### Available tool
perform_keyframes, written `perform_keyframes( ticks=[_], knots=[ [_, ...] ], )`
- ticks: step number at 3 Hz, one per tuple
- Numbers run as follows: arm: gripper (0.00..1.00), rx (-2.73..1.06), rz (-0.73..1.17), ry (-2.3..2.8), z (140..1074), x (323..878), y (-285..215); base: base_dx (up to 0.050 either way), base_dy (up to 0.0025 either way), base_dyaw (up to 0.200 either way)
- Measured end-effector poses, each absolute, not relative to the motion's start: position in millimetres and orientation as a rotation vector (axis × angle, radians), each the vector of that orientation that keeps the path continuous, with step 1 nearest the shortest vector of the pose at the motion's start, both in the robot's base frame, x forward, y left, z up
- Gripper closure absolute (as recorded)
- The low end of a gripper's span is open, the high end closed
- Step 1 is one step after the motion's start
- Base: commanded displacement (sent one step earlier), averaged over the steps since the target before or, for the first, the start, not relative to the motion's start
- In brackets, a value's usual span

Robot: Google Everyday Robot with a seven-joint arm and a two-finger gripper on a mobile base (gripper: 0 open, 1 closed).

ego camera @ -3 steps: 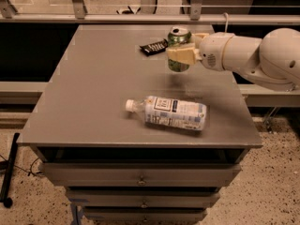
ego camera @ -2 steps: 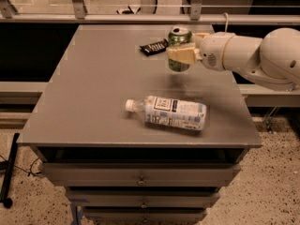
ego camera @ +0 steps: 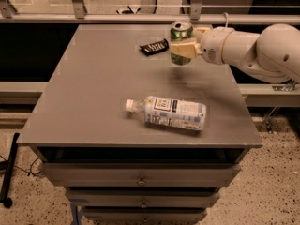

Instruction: Move green can near rxbar chocolate

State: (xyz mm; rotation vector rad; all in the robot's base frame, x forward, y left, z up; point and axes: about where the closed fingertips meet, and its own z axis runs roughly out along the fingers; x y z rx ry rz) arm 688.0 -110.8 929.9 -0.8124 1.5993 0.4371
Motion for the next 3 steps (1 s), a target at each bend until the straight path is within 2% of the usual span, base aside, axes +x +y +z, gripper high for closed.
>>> perform_keyframes(
  ticks=[2, 3],
  knots=[
    [1.0, -0.826, 0.431, 1.55, 945, 765, -127, 0.0, 0.0, 0.0],
    [1.0, -0.807, 0.471, 1.568, 933, 781, -125, 0.0, 0.0, 0.0]
  ],
)
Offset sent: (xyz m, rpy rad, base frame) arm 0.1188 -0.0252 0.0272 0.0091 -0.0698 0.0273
